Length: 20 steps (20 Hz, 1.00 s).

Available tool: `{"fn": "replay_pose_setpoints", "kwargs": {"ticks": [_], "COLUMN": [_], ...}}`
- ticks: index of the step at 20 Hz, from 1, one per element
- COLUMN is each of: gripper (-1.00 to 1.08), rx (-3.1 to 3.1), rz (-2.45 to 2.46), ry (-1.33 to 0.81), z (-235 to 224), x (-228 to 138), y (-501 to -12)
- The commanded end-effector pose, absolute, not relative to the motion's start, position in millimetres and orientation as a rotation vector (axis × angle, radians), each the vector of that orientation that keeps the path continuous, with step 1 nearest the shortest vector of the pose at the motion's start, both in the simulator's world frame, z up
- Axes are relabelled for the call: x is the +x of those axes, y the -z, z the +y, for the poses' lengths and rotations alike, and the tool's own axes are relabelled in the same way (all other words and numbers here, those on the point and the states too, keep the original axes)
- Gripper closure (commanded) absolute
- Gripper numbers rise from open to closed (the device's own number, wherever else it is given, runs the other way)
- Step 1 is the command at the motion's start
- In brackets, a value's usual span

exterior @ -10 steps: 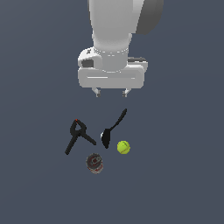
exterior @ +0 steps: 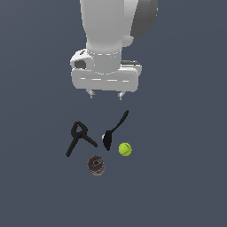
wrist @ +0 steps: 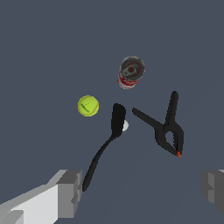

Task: Pick up a designated object from a clutter of objects.

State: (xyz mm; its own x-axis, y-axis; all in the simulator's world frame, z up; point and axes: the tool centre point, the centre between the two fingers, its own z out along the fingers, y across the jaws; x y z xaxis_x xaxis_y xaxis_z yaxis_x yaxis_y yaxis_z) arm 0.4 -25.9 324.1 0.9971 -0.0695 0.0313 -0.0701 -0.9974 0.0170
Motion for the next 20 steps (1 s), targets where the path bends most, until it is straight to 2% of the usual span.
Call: {"fn": "replay_pose_setpoints", "kwargs": {"ticks": [1,11,20], "gripper": [-0.92,-0.92,-0.92], "rx": [3.117,3.118,3.106], "rz": [-0.121,-0.188,-0.397], "ry": [-0.051,-0.048,-0.038], "z": [-31.0,-23.5,-5.1], "x": [0.2,10.1,36.0], "y": [-324.3,-309.7,-263.8]}}
